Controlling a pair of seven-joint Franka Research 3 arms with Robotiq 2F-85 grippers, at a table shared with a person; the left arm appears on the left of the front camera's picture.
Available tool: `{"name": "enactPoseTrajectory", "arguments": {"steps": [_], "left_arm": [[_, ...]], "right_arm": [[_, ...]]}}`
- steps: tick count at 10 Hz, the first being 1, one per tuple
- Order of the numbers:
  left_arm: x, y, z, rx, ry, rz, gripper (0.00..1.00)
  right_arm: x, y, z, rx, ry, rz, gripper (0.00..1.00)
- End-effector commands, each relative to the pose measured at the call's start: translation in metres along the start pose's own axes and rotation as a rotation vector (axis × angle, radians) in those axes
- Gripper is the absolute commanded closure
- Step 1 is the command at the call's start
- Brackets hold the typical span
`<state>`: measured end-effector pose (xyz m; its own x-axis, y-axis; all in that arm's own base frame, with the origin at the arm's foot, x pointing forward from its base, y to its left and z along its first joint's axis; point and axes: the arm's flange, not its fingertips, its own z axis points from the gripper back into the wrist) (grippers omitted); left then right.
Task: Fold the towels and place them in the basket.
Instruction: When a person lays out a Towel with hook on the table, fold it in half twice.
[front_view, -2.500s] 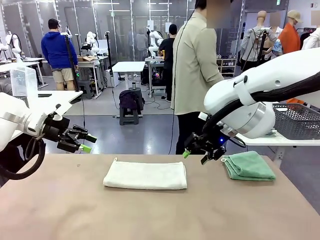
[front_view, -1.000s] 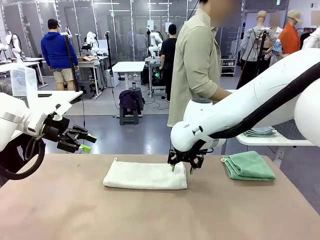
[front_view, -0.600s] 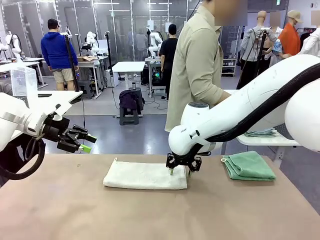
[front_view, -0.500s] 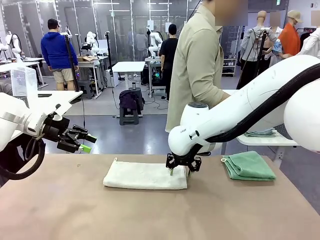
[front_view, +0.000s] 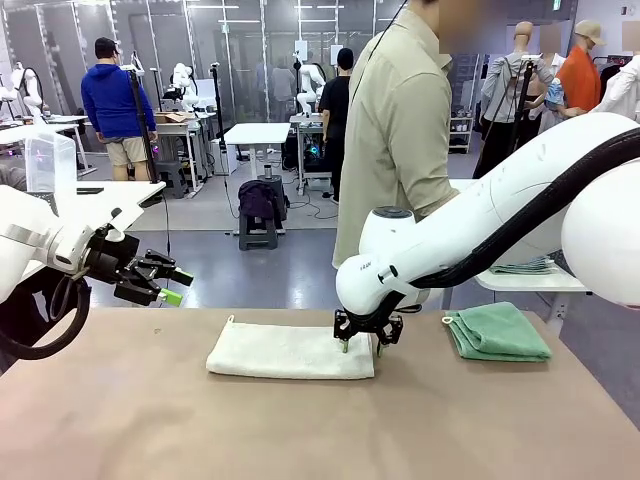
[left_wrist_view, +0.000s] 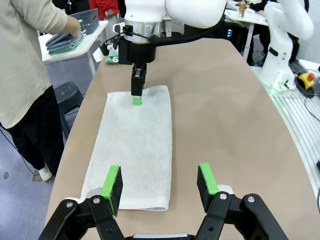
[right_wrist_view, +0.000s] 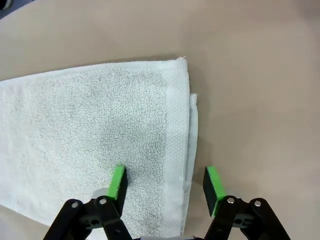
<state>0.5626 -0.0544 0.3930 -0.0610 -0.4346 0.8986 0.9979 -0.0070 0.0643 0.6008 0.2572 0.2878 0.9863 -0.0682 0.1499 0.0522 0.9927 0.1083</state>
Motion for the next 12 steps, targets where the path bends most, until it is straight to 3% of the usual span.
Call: {"name": "enactPoseTrajectory", "arguments": {"steps": [1, 3, 8, 9, 12], "left_arm": [[0.0008, -0.0024, 0.001, 0.003, 0.002, -0.001, 0.24], [0.0008, -0.0024, 0.001, 0.003, 0.002, -0.001, 0.24], [0.0008, -0.0024, 0.001, 0.003, 0.002, -0.001, 0.24], [0.0008, -0.0024, 0.001, 0.003, 0.002, -0.001, 0.24], [0.0008, -0.0024, 0.001, 0.003, 0.002, -0.001, 0.24]], "right_arm": [[0.0034, 0.0074, -0.0048, -0.056, -0.021, -0.034, 0.43], [0.0033, 0.0074, -0.0047, -0.054, -0.018, -0.037, 0.43], [0.003, 0.0063, -0.0049, -0.066, -0.005, -0.045, 0.96], [0.0031, 0.0061, -0.0049, -0.069, -0.003, -0.043, 1.0], [0.0042, -0.0007, -0.0021, -0.065, -0.005, -0.018, 1.0]]}}
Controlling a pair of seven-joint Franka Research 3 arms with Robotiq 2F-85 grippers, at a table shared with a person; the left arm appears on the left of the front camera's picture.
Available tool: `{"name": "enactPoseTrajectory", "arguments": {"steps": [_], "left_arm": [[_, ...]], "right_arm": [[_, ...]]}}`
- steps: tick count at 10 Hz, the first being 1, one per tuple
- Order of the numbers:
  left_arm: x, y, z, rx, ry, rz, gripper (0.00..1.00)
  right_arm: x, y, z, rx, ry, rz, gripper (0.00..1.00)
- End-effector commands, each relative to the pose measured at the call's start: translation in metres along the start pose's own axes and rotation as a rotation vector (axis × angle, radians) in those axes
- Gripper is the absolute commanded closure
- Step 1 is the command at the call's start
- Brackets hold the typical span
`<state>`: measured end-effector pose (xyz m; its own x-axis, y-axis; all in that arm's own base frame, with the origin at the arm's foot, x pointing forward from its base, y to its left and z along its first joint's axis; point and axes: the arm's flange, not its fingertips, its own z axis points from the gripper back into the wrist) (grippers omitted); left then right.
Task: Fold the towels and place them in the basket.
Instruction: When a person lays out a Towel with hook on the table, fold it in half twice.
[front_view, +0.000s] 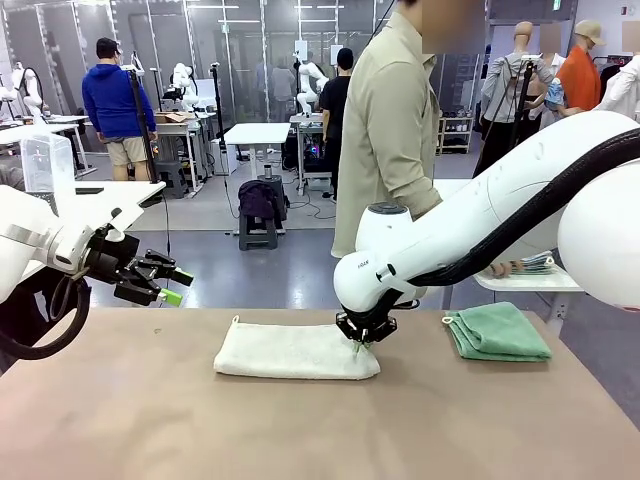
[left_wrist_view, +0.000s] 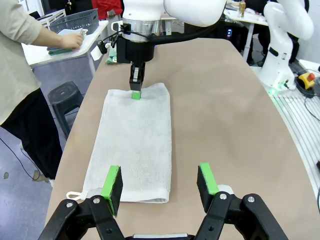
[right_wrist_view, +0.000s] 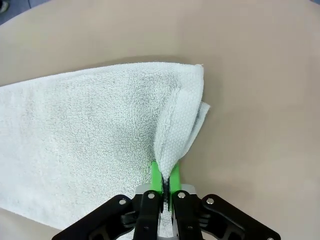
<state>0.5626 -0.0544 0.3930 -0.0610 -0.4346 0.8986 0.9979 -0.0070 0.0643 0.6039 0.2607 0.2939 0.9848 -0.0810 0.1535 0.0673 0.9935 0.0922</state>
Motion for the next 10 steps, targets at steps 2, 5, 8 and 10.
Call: {"name": "enactPoseTrajectory", "arguments": {"steps": [2, 5, 8, 10], "left_arm": [[0.001, -0.002, 0.001, 0.003, 0.002, -0.001, 0.24], [0.001, -0.002, 0.001, 0.003, 0.002, -0.001, 0.24], [0.001, -0.002, 0.001, 0.003, 0.002, -0.001, 0.24], [0.001, -0.002, 0.001, 0.003, 0.002, -0.001, 0.24]], "right_arm": [[0.004, -0.026, 0.005, -0.042, -0.004, 0.047, 1.0], [0.005, -0.047, 0.035, -0.082, -0.013, 0.098, 1.0], [-0.001, -0.019, 0.074, -0.145, -0.006, 0.15, 1.0], [0.001, 0.012, 0.087, -0.199, -0.021, 0.188, 1.0]]}}
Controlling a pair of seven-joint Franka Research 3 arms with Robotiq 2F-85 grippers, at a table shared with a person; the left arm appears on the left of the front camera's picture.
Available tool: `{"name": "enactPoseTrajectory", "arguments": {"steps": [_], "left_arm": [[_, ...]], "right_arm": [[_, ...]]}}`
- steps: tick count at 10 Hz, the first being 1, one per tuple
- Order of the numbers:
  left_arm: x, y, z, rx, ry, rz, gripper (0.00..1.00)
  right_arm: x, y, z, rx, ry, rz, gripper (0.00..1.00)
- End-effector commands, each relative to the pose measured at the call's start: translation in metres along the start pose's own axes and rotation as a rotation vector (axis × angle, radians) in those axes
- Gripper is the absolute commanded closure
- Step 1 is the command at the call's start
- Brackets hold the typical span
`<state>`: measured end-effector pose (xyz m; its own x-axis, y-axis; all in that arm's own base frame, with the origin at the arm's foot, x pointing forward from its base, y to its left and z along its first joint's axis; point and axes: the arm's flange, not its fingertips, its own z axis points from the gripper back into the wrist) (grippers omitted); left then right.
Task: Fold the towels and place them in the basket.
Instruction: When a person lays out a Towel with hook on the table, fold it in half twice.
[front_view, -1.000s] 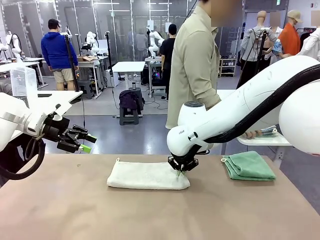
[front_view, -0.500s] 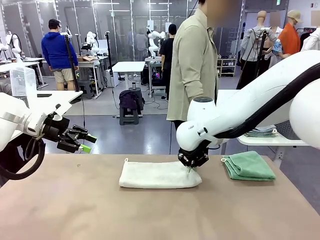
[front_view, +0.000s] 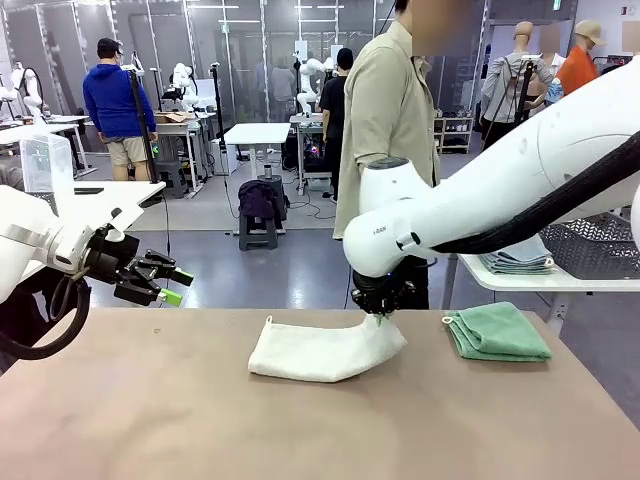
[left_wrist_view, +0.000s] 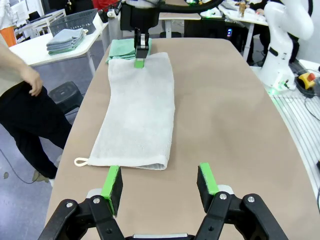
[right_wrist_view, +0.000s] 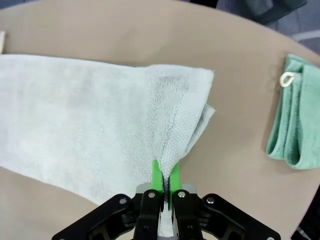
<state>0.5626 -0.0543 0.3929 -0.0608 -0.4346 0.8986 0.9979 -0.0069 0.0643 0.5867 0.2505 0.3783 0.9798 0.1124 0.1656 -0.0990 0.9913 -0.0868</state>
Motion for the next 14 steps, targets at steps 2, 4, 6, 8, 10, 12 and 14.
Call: {"name": "enactPoseTrajectory", "arguments": {"steps": [2, 4, 6, 8, 10, 12, 14], "left_arm": [[0.001, -0.002, 0.001, 0.003, 0.002, -0.002, 0.24], [0.001, -0.002, 0.001, 0.003, 0.002, -0.002, 0.24], [0.001, -0.002, 0.001, 0.003, 0.002, -0.002, 0.24], [0.001, -0.002, 0.001, 0.003, 0.002, -0.002, 0.24], [0.001, -0.002, 0.001, 0.003, 0.002, -0.002, 0.24], [0.001, -0.002, 0.001, 0.003, 0.002, -0.002, 0.24], [0.001, -0.002, 0.001, 0.003, 0.002, -0.002, 0.24]], "right_arm": [[0.017, 0.058, 0.016, -0.094, 0.011, -0.01, 1.0], [0.031, 0.105, 0.019, -0.126, 0.039, -0.054, 1.0], [0.042, 0.146, 0.019, -0.122, 0.071, -0.136, 1.0], [0.048, 0.182, 0.02, -0.089, 0.076, -0.21, 1.0], [0.052, 0.204, 0.021, -0.055, 0.069, -0.253, 1.0], [0.056, 0.214, 0.013, -0.035, 0.066, -0.284, 1.0], [0.059, 0.217, 0.004, 0.014, 0.028, -0.35, 1.0]]}}
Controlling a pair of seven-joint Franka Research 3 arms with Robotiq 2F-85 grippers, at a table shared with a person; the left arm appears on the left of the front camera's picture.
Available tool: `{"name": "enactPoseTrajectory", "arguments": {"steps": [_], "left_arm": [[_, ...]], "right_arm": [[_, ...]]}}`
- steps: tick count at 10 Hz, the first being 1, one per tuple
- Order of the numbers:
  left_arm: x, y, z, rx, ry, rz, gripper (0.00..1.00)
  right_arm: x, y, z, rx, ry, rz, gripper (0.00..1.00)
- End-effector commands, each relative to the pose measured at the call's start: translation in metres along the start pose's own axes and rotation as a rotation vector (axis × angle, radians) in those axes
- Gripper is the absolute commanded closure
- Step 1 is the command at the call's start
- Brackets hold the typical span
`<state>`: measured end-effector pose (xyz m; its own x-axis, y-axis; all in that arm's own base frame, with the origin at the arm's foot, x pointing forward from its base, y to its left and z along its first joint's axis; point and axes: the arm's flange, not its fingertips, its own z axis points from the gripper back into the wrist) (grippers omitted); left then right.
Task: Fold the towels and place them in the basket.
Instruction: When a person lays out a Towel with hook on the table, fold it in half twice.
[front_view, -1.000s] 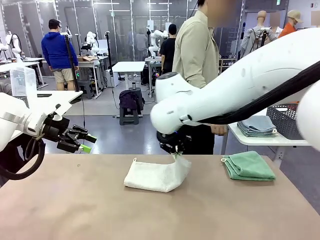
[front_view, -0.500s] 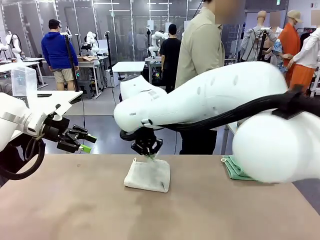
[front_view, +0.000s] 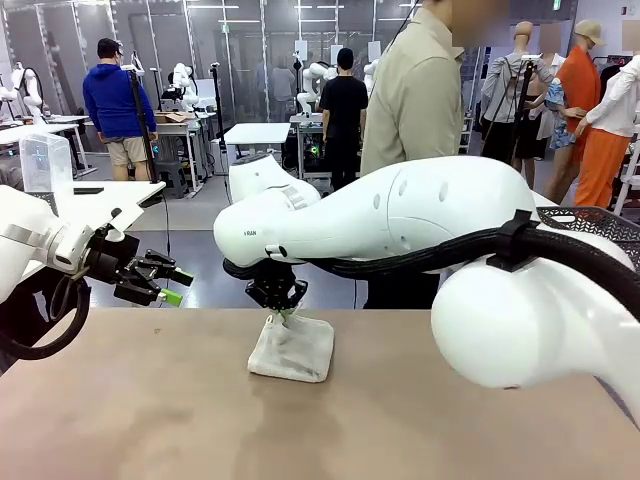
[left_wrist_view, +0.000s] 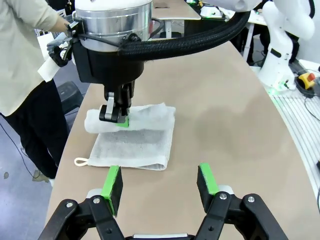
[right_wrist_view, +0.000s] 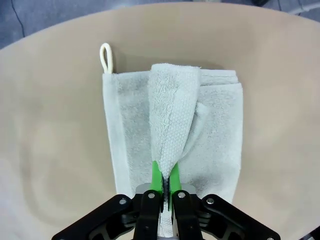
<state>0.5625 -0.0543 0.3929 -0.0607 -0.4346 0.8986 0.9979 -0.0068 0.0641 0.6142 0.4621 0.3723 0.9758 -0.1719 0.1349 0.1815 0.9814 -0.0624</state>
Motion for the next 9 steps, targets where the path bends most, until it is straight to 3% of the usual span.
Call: {"name": "enactPoseTrajectory", "arguments": {"steps": [1, 2, 3, 4, 5, 6, 7, 8, 9], "left_arm": [[0.001, -0.002, 0.001, 0.003, 0.002, -0.002, 0.24], [0.001, -0.002, 0.001, 0.003, 0.002, -0.002, 0.24], [0.001, -0.002, 0.001, 0.003, 0.002, -0.002, 0.24], [0.001, -0.002, 0.001, 0.003, 0.002, -0.002, 0.24], [0.001, -0.002, 0.001, 0.003, 0.002, -0.002, 0.24], [0.001, -0.002, 0.001, 0.003, 0.002, -0.002, 0.24], [0.001, -0.002, 0.001, 0.003, 0.002, -0.002, 0.24], [0.001, -0.002, 0.001, 0.003, 0.002, -0.002, 0.24], [0.001, -0.002, 0.001, 0.003, 0.002, -0.002, 0.24]], "right_arm": [[0.005, 0.014, -0.003, 0.057, -0.008, -0.07, 1.0], [0.005, 0.016, -0.008, 0.076, 0.018, -0.081, 1.0], [0.004, 0.017, -0.011, 0.083, 0.019, -0.094, 0.91], [0.004, 0.016, -0.014, 0.084, 0.02, -0.098, 0.74], [0.003, 0.015, -0.014, 0.085, 0.03, -0.104, 0.71], [0.002, 0.014, -0.013, 0.093, 0.03, -0.112, 0.54], [0.001, 0.012, -0.011, 0.109, 0.023, -0.131, 0.51], [0.0, 0.01, -0.01, 0.124, 0.021, -0.142, 0.34], [0.0, 0.006, -0.008, 0.131, 0.02, -0.147, 0.32]]}}
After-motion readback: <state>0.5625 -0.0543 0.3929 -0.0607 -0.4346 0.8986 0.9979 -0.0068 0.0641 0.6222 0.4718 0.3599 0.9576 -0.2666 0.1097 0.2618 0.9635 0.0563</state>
